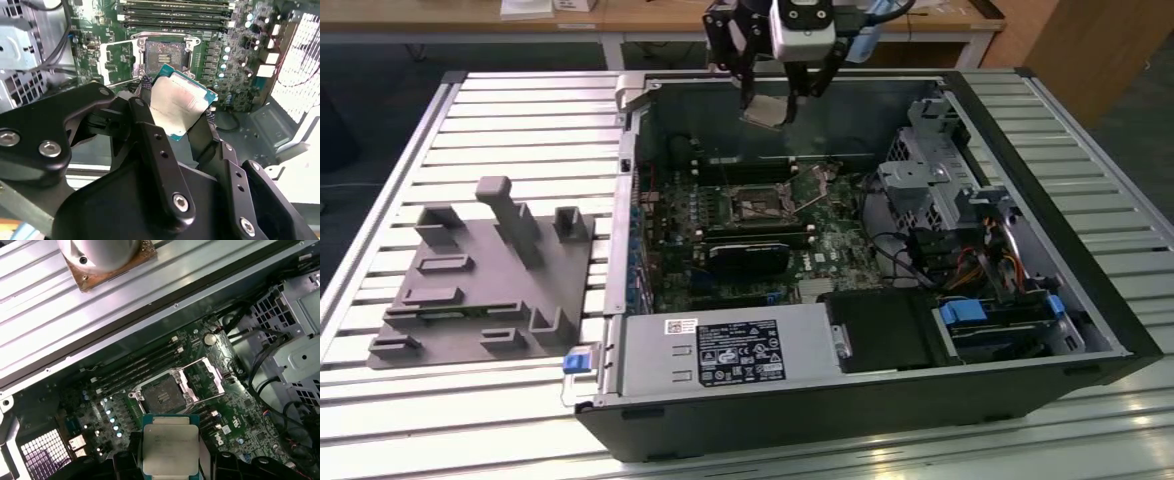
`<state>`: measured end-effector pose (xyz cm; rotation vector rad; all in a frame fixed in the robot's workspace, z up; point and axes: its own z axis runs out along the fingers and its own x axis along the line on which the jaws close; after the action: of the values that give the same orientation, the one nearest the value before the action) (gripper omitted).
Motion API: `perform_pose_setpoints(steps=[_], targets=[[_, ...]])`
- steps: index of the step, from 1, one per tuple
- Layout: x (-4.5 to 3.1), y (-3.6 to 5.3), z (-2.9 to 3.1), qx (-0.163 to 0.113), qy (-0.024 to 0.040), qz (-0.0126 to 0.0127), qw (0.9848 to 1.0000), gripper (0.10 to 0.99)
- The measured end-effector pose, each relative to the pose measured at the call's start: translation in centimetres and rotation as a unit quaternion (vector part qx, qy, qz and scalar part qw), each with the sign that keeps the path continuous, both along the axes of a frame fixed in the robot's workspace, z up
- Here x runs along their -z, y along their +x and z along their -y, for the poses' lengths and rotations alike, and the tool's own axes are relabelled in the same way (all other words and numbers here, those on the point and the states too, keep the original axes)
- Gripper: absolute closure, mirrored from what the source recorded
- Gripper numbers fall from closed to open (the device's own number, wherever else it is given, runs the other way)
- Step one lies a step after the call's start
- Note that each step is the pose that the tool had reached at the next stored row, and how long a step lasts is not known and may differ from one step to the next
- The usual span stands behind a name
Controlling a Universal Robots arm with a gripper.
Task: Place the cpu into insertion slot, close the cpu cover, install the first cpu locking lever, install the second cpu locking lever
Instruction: 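Place the cpu into insertion slot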
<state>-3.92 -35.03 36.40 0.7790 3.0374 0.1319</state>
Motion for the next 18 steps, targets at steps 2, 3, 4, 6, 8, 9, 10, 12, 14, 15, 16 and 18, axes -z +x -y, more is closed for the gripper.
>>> perform_pose_setpoints(steps=[2,3,4,6,8,9,10,12,14,15,16,18], targets=[[0.02,0.0,0.0,0.013,0.0,0.0,0.9999,0.549],[0.04,0.0,0.0,0.02,-0.0001,0.0,0.9998,0.549],[0.05,0.0,0.0,0.027,-0.0002,0.0,0.9996,0.549],[0.07,0.0,0.0,0.039,-0.0006,0.0,0.9993,0.549],[0.09,0.0,0.0,0.051,-0.001,0.0,0.9987,0.549],[0.1,0.0,0.0,0.058,-0.0012,0.0,0.9983,0.549],[0.11,0.0,0.0,0.064,-0.0014,0.0,0.9979,0.549],[0.13,0.0,0.0,0.076,-0.0018,0.0001,0.9971,0.549],[0.15,0.0,0.0,0.088,-0.0022,0.0001,0.9961,0.549],[0.16,0.0,0.0,0.094,-0.0025,0.0001,0.9956,0.549],[0.17,0.0,0.0,0.1,-0.0028,0.0001,0.9949,0.549],[0.19,0.0,0.0,0.113,-0.0034,0.0001,0.9936,0.549]])
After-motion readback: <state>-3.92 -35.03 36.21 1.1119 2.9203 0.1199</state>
